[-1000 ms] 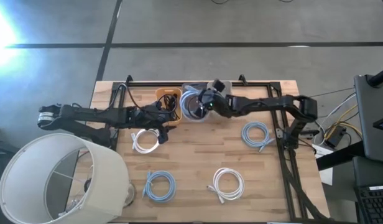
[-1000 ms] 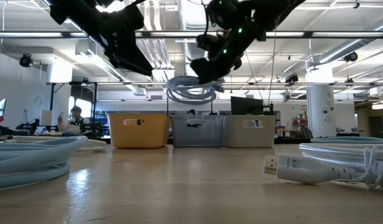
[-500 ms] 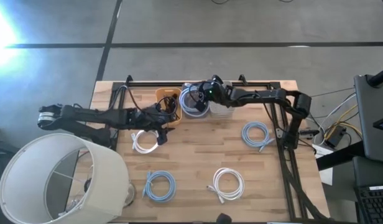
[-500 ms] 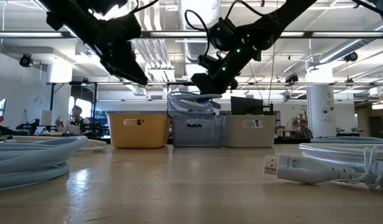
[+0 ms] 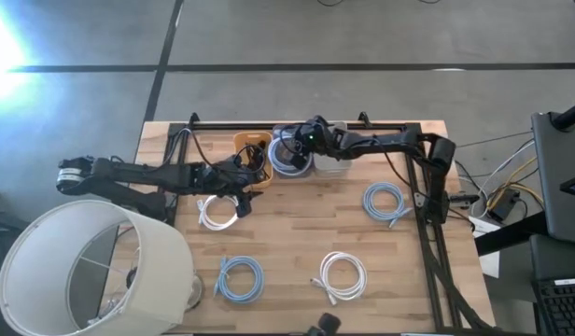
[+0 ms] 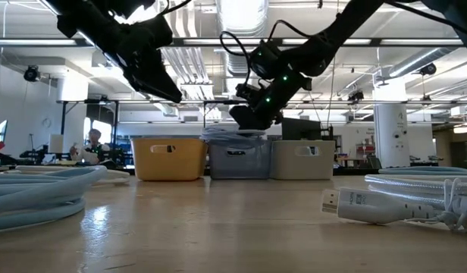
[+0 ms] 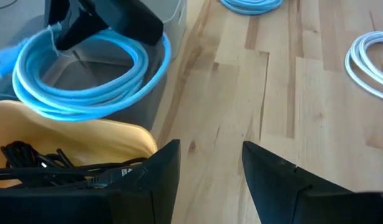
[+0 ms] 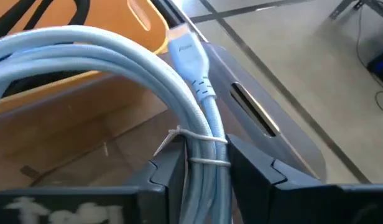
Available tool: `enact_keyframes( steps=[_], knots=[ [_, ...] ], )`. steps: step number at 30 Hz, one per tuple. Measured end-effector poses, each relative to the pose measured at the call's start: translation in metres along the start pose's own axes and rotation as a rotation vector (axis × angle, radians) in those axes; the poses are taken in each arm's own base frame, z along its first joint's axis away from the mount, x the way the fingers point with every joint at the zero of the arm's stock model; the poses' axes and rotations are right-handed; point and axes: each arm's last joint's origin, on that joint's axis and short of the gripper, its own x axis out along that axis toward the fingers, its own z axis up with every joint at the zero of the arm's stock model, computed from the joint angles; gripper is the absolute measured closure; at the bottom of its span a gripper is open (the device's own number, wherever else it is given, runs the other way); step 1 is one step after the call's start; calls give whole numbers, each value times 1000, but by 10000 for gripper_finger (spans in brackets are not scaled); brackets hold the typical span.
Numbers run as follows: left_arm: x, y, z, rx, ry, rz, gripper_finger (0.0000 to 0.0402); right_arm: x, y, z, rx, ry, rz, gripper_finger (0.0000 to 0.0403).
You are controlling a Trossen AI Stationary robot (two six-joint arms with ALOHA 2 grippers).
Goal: Pick & Place USB Port
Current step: Put the top left blue hdmi cable into the black bin, then put the top blue hdmi cable into the black bin
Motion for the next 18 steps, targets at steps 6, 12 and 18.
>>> enact_keyframes(
  steps=[6, 12, 18],
  knots=[
    [0, 0, 0, 0, 1, 0, 225, 7, -2, -4, 23, 20, 49, 274],
    [0, 0, 0, 1, 2, 0, 225, 7, -7, -4, 38, 43, 54, 262],
    [0, 0, 0, 1, 2, 0, 225, -2, -9, 6, 40, 13, 54, 260]
  ],
)
